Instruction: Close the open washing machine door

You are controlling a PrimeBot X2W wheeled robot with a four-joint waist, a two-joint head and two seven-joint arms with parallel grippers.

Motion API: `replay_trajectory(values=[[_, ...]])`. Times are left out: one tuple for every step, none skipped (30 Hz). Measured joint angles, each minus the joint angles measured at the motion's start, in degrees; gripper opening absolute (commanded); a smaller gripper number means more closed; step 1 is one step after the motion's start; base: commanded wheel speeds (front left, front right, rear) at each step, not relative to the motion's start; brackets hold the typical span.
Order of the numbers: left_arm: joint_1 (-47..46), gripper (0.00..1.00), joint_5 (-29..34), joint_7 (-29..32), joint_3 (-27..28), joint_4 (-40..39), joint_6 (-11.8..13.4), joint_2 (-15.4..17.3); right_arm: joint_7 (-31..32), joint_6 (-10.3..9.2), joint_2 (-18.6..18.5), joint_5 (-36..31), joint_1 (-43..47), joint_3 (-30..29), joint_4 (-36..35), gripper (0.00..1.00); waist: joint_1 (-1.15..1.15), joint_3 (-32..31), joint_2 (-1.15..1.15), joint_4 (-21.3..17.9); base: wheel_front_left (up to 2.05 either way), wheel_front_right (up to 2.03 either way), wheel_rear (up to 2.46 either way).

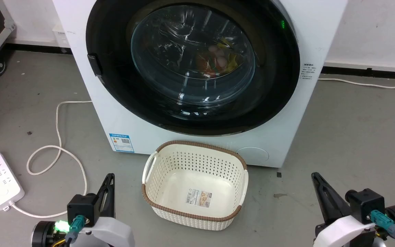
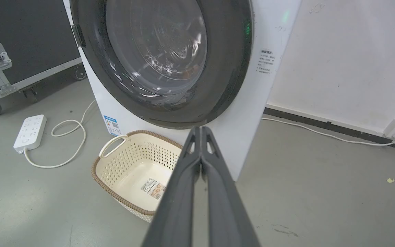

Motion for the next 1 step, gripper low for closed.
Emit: replay_trajectory(values=[[0.0,0.0,0.0,0.0,0.0,0.0,0.0,0.0,0.0,0.0,0.0,0.0,0.0,0.0,0.0,0.0,0.0,0.0,0.0,0.0,0.0,0.0,0.0]])
